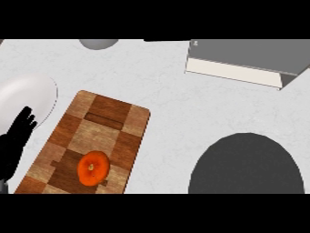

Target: Pick the tomato from the placemat and place it in the tiered shelf

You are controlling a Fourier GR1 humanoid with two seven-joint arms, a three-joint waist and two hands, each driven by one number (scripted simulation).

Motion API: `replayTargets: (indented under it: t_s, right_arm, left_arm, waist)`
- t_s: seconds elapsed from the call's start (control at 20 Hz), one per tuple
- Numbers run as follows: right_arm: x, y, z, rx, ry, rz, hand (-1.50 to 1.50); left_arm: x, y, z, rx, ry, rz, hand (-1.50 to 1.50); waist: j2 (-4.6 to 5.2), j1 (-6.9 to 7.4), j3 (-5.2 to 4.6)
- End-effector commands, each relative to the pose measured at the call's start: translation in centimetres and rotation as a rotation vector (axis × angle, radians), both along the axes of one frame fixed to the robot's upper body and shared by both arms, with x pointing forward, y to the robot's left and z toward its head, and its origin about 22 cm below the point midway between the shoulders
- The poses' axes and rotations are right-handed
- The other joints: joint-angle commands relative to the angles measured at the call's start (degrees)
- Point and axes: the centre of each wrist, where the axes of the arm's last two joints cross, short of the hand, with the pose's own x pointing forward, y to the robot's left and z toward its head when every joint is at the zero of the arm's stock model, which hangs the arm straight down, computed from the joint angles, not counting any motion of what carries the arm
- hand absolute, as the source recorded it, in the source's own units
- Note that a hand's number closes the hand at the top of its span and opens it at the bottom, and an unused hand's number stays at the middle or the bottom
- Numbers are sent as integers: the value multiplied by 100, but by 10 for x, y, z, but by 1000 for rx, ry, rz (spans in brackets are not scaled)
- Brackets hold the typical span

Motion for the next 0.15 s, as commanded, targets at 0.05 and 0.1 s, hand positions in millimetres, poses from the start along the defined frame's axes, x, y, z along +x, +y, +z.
replayTargets:
  t_s: [0.05, 0.1]
  right_arm:
    - [-89, -42, 22, -28, 10, -1, -150]
    - [-99, -48, 21, -14, -26, -1, -150]
  left_arm:
    - [-13, 7, -8, 6, 9, 7, 0]
    - [-10, 0, -7, 0, 11, -3, 0]
  waist:
    - [-3, -17, 6]
    - [8, 20, 6]
